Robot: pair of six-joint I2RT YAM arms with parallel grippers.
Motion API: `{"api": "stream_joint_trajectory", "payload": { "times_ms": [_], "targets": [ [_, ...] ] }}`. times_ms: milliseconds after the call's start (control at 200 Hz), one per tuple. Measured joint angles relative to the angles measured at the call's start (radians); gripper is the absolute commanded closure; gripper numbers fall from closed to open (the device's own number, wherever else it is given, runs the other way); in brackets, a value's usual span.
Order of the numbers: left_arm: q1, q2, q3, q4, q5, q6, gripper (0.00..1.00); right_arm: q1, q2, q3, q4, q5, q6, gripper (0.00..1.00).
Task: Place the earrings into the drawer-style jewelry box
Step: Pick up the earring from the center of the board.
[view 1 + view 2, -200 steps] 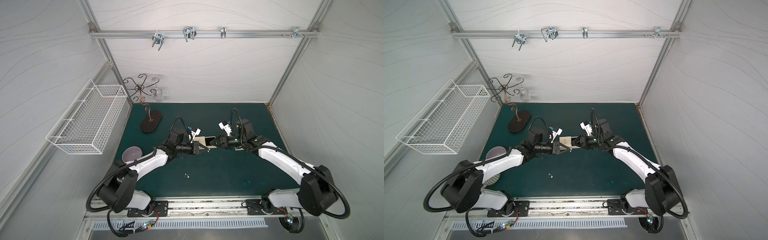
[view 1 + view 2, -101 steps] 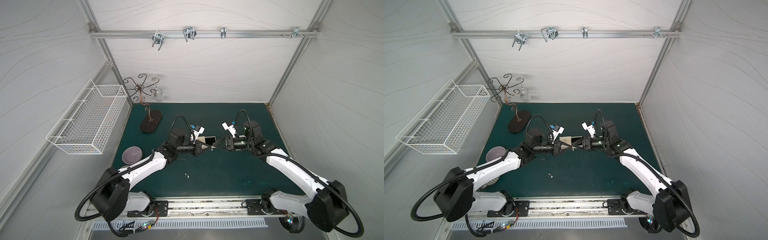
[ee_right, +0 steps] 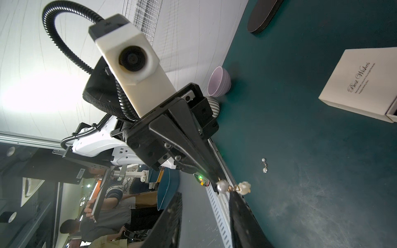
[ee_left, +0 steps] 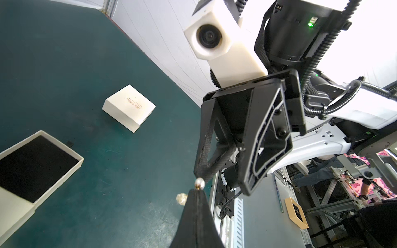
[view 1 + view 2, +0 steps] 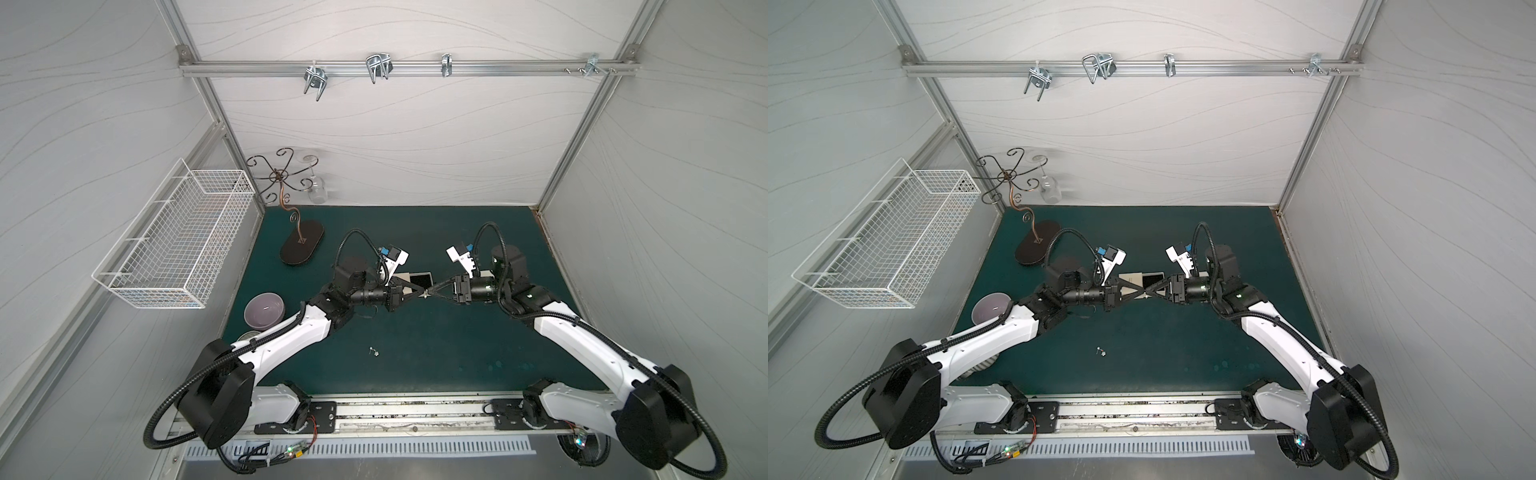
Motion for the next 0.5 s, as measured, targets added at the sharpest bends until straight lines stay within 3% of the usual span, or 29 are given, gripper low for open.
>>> {"api": "stream_joint_trajectory", "payload": {
  "times_ms": [500],
  "targets": [
    [0.0,-0.008,-0.001,0.029,0.013,-0.03,1.0,-0.006,0.0,0.0,0.019,-0.002,-0.023,0.63]
  ]
}}
